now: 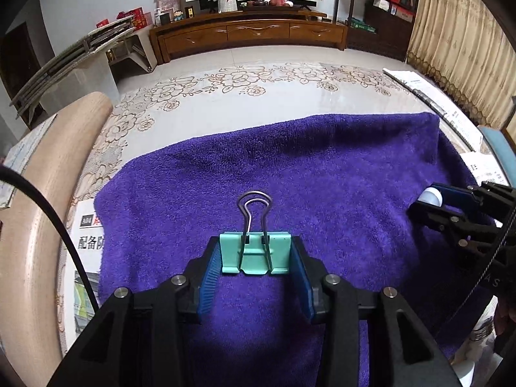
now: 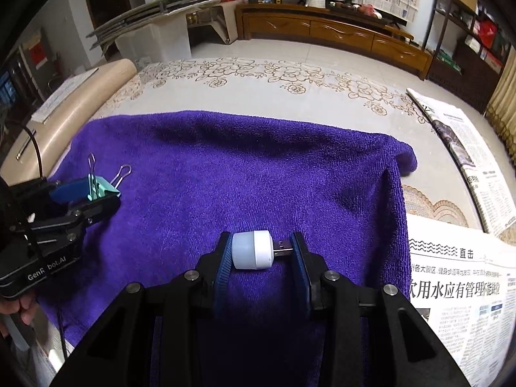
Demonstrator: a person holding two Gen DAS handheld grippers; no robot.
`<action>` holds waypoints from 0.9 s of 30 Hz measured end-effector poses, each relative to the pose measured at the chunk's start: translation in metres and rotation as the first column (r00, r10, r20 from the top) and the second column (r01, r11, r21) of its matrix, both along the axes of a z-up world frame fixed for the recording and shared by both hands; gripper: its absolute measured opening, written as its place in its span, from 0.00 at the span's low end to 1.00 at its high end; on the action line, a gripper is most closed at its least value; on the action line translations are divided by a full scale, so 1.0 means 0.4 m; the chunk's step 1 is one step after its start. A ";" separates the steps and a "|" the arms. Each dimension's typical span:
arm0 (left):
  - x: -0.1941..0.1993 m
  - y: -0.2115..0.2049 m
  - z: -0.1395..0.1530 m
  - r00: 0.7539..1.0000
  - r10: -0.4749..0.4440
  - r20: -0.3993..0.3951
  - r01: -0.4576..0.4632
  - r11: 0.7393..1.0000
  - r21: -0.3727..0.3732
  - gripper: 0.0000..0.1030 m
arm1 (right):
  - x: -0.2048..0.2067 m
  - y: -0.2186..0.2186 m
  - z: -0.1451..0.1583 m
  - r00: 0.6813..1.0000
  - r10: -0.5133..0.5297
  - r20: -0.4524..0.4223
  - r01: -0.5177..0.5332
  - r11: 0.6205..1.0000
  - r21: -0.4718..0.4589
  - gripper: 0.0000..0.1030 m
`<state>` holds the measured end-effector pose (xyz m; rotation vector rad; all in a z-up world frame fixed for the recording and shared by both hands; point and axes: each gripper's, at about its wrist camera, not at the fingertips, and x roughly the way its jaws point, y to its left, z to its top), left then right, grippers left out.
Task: Organize rigid objects
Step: 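Carry both items onto the purple towel and open both tools, then move the left tool to the white charger plug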
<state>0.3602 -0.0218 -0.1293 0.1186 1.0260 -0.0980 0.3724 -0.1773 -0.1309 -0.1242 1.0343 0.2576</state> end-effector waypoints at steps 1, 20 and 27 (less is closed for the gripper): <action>-0.002 -0.002 0.000 1.000 -0.001 0.002 0.001 1.000 0.007 0.42 | -0.002 0.001 0.000 1.000 0.004 0.002 -0.004 1.000 -0.002 0.35; -0.149 0.032 0.123 0.993 0.081 0.089 -0.077 0.996 -0.042 1.00 | -0.154 -0.036 0.099 0.998 -0.028 0.047 0.027 1.000 0.011 1.00; -0.298 0.028 0.175 0.993 0.071 0.099 -0.058 0.990 -0.130 1.00 | -0.327 -0.135 0.181 0.991 -0.108 0.083 0.105 0.993 0.046 1.00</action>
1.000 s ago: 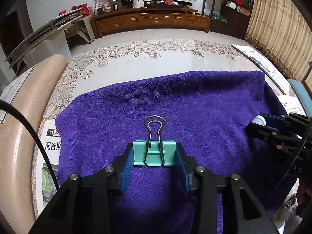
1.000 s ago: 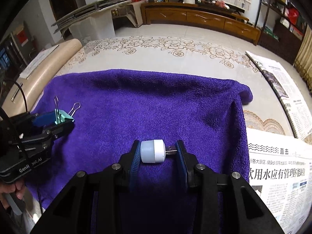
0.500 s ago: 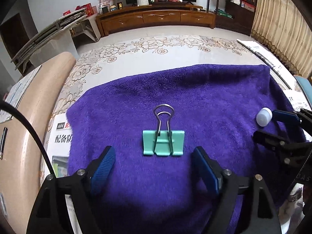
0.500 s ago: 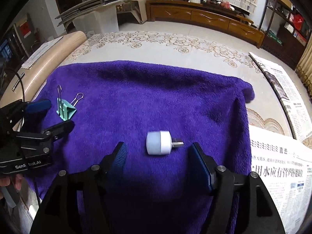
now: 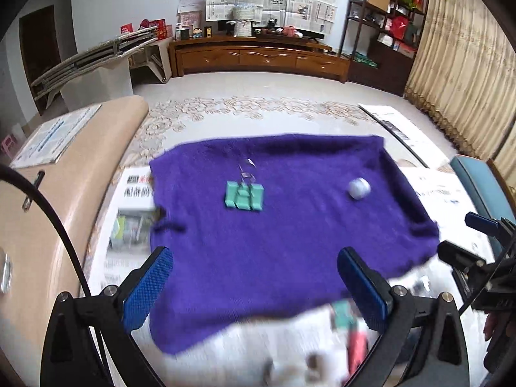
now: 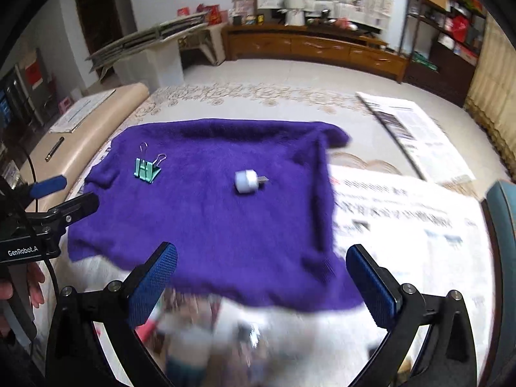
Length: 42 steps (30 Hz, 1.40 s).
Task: Organize rigid objects
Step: 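Move the left tool to the white charger plug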
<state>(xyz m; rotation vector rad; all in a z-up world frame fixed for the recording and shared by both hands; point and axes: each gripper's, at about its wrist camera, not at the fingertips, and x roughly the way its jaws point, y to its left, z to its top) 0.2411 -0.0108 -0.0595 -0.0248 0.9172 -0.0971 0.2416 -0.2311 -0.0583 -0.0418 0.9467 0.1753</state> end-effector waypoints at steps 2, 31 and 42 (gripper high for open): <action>-0.033 -0.005 -0.003 1.000 -0.015 -0.005 0.015 1.000 -0.007 1.00 | -0.053 -0.036 0.014 0.999 -0.038 0.014 0.038 0.999 -0.005 1.00; -0.198 -0.036 -0.186 0.989 -0.141 -0.033 0.144 0.985 0.092 0.86 | -0.296 -0.263 -0.081 0.971 -0.237 0.015 0.234 0.966 0.111 1.00; -0.214 -0.053 -0.182 0.989 -0.146 0.005 0.145 0.987 0.062 0.51 | -0.311 -0.287 -0.087 0.970 -0.243 0.006 0.240 0.963 0.122 1.00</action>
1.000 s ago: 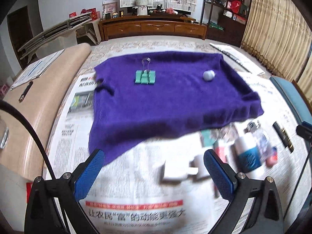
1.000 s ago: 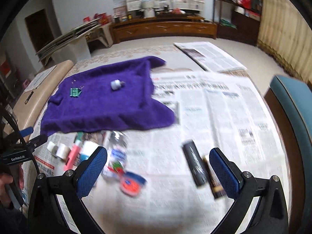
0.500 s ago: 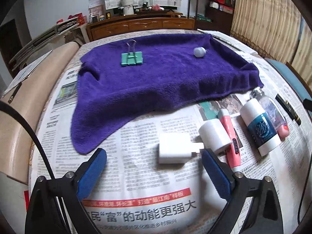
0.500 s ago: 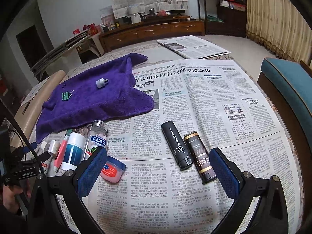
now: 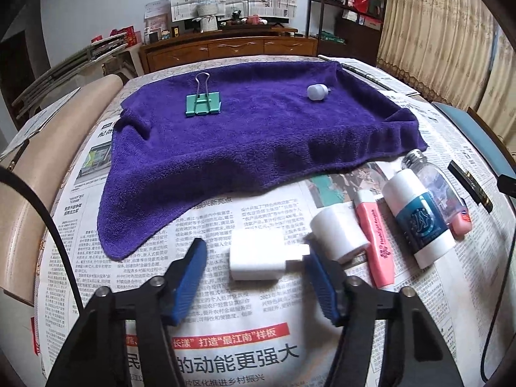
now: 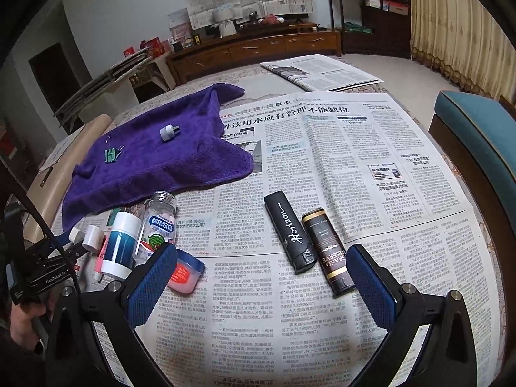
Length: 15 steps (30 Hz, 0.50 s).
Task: Organize rigid objects
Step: 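Move the left tool to the white charger plug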
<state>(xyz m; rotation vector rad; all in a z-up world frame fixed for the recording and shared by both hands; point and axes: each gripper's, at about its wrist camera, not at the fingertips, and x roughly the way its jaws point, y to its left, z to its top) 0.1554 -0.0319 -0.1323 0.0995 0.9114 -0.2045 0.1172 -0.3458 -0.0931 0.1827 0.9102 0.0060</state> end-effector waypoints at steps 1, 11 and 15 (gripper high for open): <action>-0.002 -0.003 0.001 1.000 -0.002 0.005 0.002 1.000 -0.002 0.47 | -0.001 -0.005 -0.002 1.000 -0.004 -0.002 0.004 1.000 -0.012 1.00; -0.004 0.006 0.006 1.000 0.009 -0.001 -0.009 1.000 -0.022 0.41 | -0.011 -0.073 -0.028 1.000 -0.008 -0.020 0.007 0.999 -0.044 0.97; -0.001 0.004 0.006 1.000 0.004 -0.007 -0.004 1.000 -0.021 0.41 | 0.008 -0.075 -0.046 0.999 0.023 -0.038 -0.026 0.998 -0.064 0.89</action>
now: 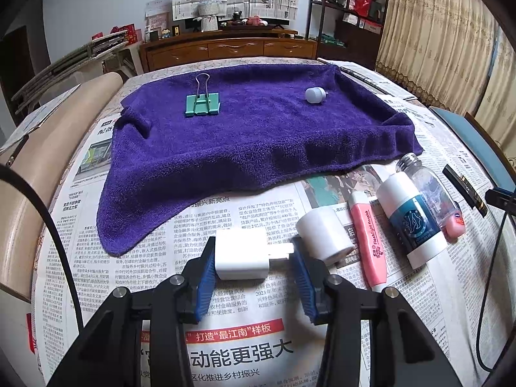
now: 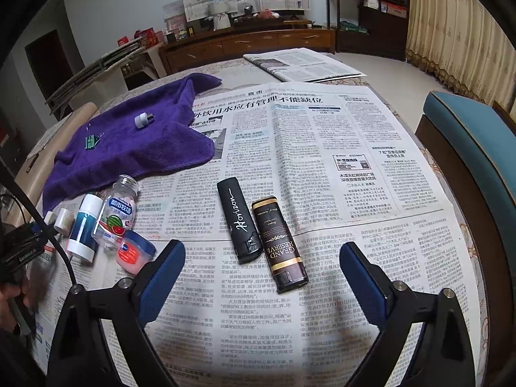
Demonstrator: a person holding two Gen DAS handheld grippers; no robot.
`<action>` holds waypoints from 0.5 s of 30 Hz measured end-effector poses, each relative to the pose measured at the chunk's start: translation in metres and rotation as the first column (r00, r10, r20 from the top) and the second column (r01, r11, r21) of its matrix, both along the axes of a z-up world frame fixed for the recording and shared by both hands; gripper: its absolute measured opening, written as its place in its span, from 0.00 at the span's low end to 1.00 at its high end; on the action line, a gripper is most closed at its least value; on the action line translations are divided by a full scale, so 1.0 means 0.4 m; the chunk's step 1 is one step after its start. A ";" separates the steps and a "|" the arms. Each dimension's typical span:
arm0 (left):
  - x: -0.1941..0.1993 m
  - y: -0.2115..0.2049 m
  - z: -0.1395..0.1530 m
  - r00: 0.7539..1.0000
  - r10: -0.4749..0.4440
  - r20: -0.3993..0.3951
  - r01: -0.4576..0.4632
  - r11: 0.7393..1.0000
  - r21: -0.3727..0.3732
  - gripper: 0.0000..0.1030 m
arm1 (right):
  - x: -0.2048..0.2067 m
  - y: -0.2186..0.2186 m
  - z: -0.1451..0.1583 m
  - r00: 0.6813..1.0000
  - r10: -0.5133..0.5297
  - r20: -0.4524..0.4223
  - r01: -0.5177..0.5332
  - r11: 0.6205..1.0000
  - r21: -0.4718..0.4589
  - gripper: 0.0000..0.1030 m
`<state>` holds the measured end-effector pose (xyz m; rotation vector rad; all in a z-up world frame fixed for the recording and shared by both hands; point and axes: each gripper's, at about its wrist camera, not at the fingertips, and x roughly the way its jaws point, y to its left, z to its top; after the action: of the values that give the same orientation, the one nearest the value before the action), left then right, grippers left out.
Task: Organize rigid objects
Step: 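Move the left tool to the white charger plug, then grasp the white charger plug with the left tool while the right grasps the brown tube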
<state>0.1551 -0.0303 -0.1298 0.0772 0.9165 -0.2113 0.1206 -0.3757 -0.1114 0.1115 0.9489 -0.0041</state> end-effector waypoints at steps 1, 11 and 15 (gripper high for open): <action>0.000 -0.001 0.000 1.000 -0.002 0.000 0.002 1.000 0.001 0.41 | 0.007 0.000 -0.004 1.000 0.012 -0.008 -0.012 1.000 -0.017 0.86; 0.000 -0.003 -0.001 1.000 -0.012 -0.004 0.012 1.000 0.005 0.41 | 0.005 -0.004 -0.037 0.992 0.105 -0.071 -0.115 0.982 -0.153 0.68; 0.002 -0.004 -0.001 1.000 -0.013 -0.002 0.013 1.000 0.010 0.41 | 0.007 -0.023 -0.052 0.989 0.121 -0.081 -0.134 0.976 -0.172 0.60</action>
<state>0.1559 -0.0318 -0.1303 0.0922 0.9196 -0.2189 0.1232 -0.3849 -0.1323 -0.1151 1.0196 0.0263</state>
